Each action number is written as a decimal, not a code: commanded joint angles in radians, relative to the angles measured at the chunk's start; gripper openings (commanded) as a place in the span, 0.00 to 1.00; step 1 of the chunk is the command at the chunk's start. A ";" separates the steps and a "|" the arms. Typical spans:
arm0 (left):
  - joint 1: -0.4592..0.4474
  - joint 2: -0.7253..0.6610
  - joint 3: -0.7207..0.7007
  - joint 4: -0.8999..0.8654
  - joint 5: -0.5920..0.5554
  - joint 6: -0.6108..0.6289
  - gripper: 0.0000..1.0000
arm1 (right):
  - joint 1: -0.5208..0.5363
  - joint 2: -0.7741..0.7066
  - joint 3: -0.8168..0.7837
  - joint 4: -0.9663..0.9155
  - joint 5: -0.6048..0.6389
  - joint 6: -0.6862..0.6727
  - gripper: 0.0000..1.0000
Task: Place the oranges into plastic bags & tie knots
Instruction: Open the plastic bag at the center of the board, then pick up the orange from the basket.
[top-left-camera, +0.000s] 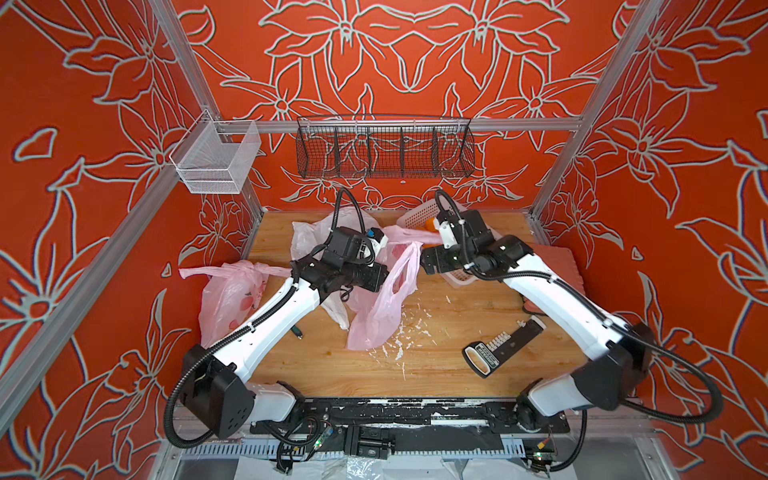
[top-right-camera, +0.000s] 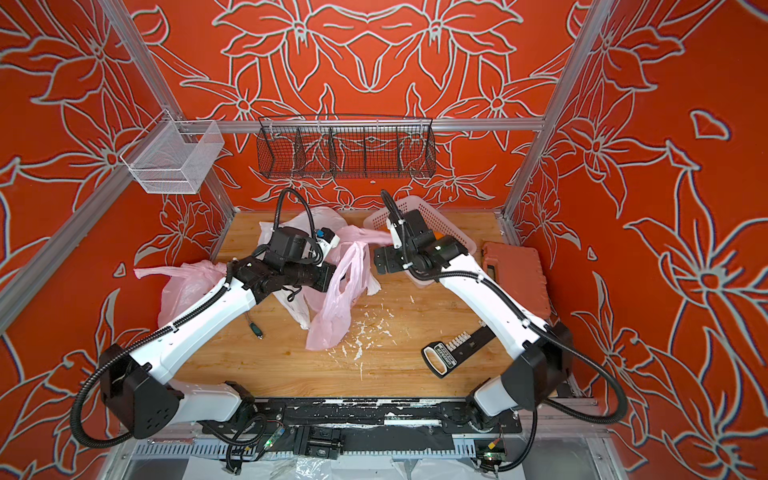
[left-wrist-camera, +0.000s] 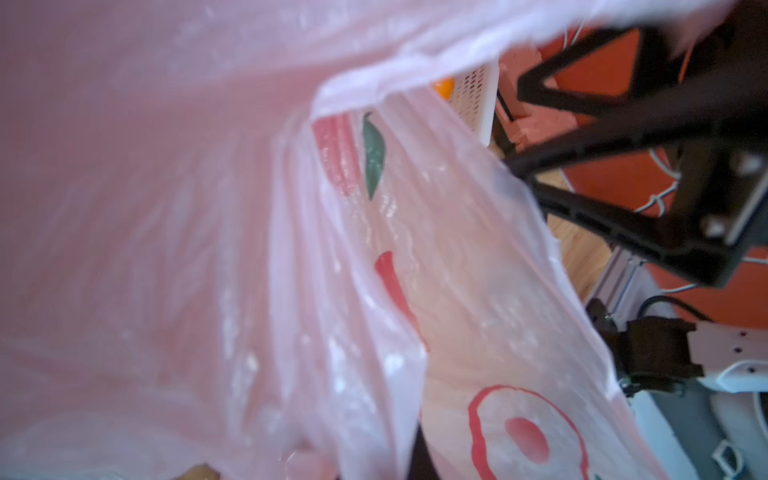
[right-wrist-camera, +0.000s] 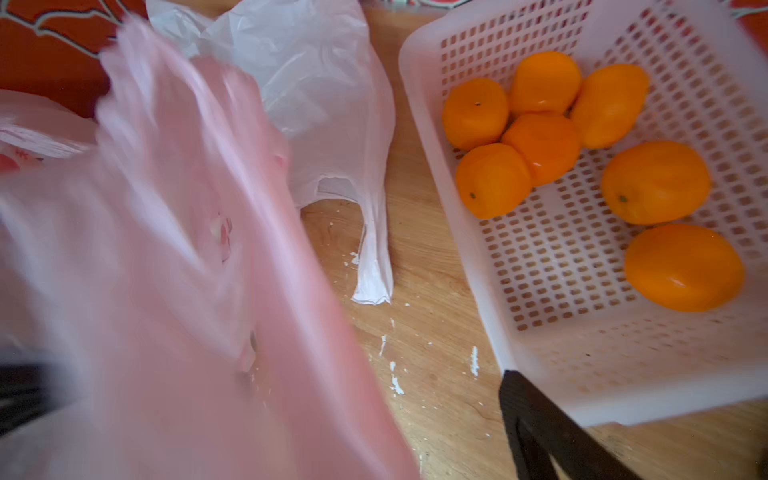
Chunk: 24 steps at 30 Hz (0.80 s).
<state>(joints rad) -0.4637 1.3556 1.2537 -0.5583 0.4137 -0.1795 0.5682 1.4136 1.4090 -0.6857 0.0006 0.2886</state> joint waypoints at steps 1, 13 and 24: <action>0.013 0.022 0.075 -0.083 0.105 -0.056 0.00 | -0.009 -0.146 -0.087 0.167 0.159 -0.021 0.98; 0.024 0.103 0.217 -0.229 -0.154 -0.162 0.00 | -0.190 0.027 -0.031 0.007 0.138 0.219 0.71; 0.025 0.094 0.170 -0.162 0.040 -0.020 0.00 | -0.311 0.480 0.295 -0.134 0.154 0.225 0.69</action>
<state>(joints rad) -0.4438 1.4532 1.4246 -0.7425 0.3836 -0.2504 0.2901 1.8507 1.6249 -0.7341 0.0933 0.5030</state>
